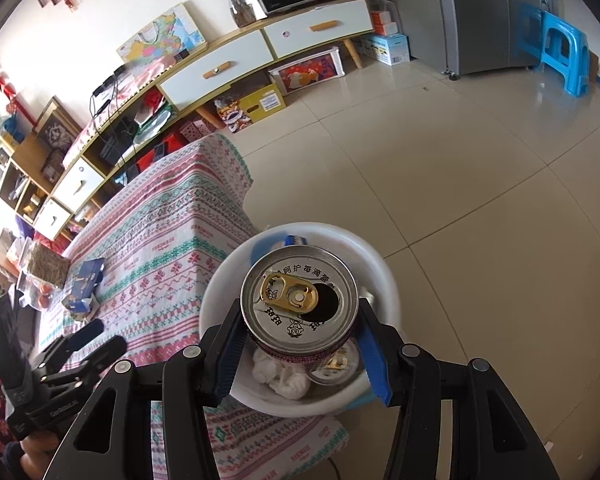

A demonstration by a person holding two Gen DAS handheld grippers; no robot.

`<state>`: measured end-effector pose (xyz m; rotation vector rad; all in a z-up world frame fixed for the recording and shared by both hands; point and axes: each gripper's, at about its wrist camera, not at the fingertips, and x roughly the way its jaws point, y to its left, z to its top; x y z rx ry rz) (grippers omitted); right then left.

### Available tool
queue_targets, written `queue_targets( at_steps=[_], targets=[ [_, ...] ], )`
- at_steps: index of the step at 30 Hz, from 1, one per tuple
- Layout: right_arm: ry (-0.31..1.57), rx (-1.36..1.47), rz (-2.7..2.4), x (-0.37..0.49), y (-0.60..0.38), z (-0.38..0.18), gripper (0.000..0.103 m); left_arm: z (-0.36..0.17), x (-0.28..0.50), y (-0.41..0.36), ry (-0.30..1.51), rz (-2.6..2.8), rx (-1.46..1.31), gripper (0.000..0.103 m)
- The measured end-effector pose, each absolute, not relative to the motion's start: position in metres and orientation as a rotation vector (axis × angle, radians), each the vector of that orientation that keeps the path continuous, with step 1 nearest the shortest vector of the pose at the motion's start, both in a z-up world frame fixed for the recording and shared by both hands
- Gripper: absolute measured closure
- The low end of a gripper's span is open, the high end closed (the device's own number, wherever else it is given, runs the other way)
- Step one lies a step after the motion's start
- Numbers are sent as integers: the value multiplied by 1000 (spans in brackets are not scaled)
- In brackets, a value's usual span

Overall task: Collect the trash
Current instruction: 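Open the left tool to drop the blue carton while the right tool holds the can over the bucket, then open the right tool to drop the red can into the bucket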

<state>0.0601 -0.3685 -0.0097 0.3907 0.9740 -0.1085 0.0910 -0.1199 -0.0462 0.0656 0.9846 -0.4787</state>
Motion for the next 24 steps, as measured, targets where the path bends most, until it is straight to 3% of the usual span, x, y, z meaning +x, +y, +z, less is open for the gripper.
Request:
queue_targets(
  at_steps=[21,24],
  targets=[
    [1098,345,-144,106,-329,-53,48,-33,83,-38,995,-351,47,8],
    [1098,346,-146,108,-328,-53,44,-32,84,-27,998,-337,43,8]
  ],
)
